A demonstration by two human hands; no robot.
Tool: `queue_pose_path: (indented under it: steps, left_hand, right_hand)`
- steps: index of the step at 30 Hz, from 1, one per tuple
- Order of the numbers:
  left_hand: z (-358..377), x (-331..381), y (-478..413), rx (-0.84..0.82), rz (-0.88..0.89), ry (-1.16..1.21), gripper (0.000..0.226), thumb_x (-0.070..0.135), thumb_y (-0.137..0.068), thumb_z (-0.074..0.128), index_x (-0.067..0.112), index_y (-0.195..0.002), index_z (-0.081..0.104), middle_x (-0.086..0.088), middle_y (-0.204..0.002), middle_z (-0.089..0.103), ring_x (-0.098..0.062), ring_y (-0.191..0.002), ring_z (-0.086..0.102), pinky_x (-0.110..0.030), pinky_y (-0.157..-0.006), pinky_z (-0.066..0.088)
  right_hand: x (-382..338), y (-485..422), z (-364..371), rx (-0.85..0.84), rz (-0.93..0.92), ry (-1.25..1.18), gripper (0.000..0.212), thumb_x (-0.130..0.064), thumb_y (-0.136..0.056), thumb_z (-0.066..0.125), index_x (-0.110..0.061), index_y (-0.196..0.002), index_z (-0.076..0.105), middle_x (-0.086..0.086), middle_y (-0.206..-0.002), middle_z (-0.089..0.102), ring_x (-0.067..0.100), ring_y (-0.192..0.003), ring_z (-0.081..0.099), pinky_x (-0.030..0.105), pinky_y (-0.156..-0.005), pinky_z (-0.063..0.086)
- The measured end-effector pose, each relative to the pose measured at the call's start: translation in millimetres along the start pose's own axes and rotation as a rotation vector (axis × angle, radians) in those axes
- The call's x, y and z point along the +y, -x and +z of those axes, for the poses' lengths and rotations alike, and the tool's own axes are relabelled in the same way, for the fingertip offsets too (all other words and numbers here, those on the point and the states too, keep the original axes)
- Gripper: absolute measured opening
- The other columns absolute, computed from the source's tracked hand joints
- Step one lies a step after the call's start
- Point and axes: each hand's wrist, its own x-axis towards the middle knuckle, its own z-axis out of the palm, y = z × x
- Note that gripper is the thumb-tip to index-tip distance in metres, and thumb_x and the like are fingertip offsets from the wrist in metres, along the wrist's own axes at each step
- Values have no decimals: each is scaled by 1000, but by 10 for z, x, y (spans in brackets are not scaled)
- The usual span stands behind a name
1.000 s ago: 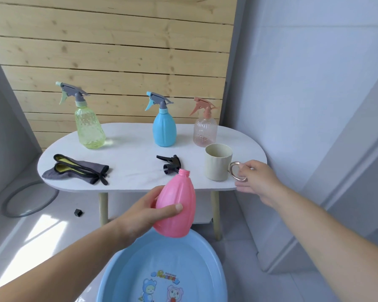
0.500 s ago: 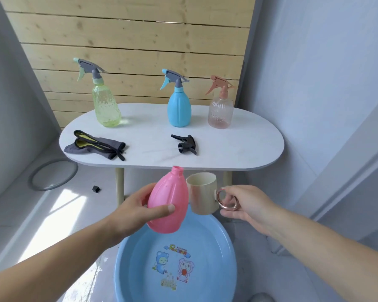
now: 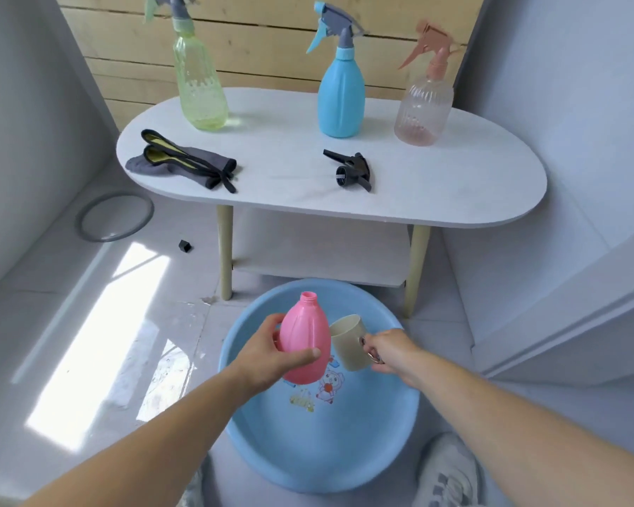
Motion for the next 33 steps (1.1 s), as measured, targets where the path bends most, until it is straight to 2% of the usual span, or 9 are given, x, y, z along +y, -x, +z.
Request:
queue_pose_path:
  steps: [4, 8, 11, 13, 16, 18, 22, 25, 33]
  left_hand:
    - [-2, -227, -53, 14, -25, -39, 95, 41, -61, 94, 28, -140, 42, -4, -123, 63, -19, -106, 69, -21, -70, 58]
    - [3, -358, -71, 15, -33, -85, 91, 31, -71, 95, 29, -140, 35, -3, -122, 58, -18, -105, 66, -21, -69, 57]
    - [10, -382, -62, 0, -6, -74, 85, 33, -65, 94, 36, -131, 40, 1, -121, 60, -18, -106, 66, -23, -72, 59]
    - [2, -394, -66, -4, 7, -49, 76, 36, -60, 90, 41, -123, 48, 4, -121, 63, -19, -108, 66, -26, -75, 61]
    - [-25, -425, -74, 10, 16, -39, 73, 35, -59, 91, 44, -120, 51, 5, -121, 64, -19, -109, 66, -31, -80, 63]
    - [-38, -436, -78, 13, 25, -43, 76, 35, -60, 92, 43, -122, 50, 5, -121, 63, -21, -109, 66, -33, -81, 64]
    - [-47, -427, -78, 14, 46, -84, 77, 28, -66, 95, 46, -122, 46, 7, -120, 61, -19, -107, 66, -29, -78, 63]
    - [-36, -421, -72, 18, 48, -106, 79, 19, -73, 95, 38, -130, 43, 8, -120, 59, -17, -105, 65, -23, -72, 61]
    - [-30, -426, -74, 25, 48, -101, 87, 23, -72, 95, 34, -136, 37, 8, -121, 57, -17, -106, 64, -20, -70, 58]
  right_hand:
    - [143, -100, 103, 54, 8, 145, 28, -19, -86, 61, -14, -58, 61, 5, -66, 57, 26, -68, 59, 41, -89, 57]
    - [208, -176, 162, 60, 3, 199, 30, -26, -91, 59, -16, -63, 63, 6, -72, 60, 34, -88, 70, 31, -77, 49]
    - [223, -237, 197, 65, -3, 219, 30, -27, -91, 59, -15, -64, 65, 7, -75, 62, 35, -94, 70, 34, -78, 52]
    - [236, -286, 221, 59, -5, 222, 30, -28, -91, 58, -12, -68, 66, 8, -76, 63, 34, -90, 70, 39, -85, 55]
    - [271, -344, 254, 56, -10, 244, 28, -31, -90, 57, -12, -72, 65, 8, -76, 60, 28, -72, 62, 34, -74, 50]
    - [282, -369, 270, 62, -14, 260, 26, -32, -90, 57, -14, -72, 63, 7, -75, 57, 25, -68, 56, 30, -69, 44]
    - [279, -403, 277, 70, -10, 290, 25, -30, -89, 57, -14, -72, 61, 7, -71, 54, 25, -66, 53, 29, -67, 40]
    - [292, -430, 281, 71, -12, 294, 29, -32, -89, 58, -8, -76, 66, 7, -73, 57, 26, -67, 55, 29, -67, 42]
    - [292, -426, 318, 71, -15, 316, 32, -34, -90, 61, -9, -71, 63, 6, -72, 58, 26, -70, 57, 32, -68, 47]
